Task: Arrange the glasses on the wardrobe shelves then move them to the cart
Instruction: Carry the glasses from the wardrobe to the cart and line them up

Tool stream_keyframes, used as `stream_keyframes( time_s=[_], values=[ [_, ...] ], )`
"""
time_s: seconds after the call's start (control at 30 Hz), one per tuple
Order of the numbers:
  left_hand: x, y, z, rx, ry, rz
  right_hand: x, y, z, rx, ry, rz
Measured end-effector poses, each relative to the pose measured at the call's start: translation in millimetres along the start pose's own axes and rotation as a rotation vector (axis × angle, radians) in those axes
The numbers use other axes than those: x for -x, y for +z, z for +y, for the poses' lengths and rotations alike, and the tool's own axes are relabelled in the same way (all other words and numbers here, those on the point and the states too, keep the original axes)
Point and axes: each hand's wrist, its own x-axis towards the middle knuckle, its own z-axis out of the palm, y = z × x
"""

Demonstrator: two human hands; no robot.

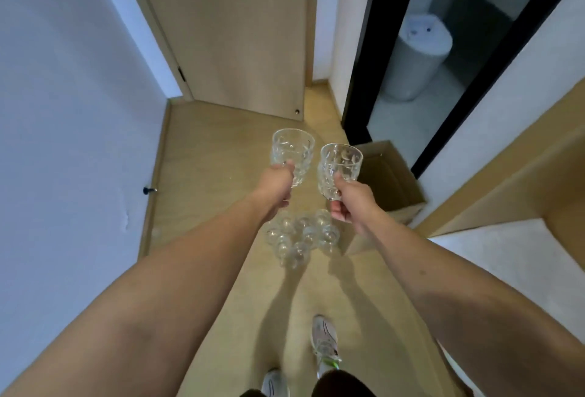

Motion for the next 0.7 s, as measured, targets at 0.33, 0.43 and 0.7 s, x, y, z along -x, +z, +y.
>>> stream_keyframes(
  time_s=[0.33, 0.43, 0.7],
  values=[
    [115.4, -108.7, 166.2, 0.219, 0.267, 0.173, 96.5, 41.1, -186.6, -0.036, -0.371, -0.08],
    [142.1, -137.6, 197.1, 0.288, 0.336, 0.249, 108.4, 60.8, -225.2, -0.035, -0.443, -0.163],
    [205.9, -191.1, 237.3, 0.435, 0.406, 0.499, 142.7, 101.8, -308.7, 0.079, -0.602, -0.356]
  ],
)
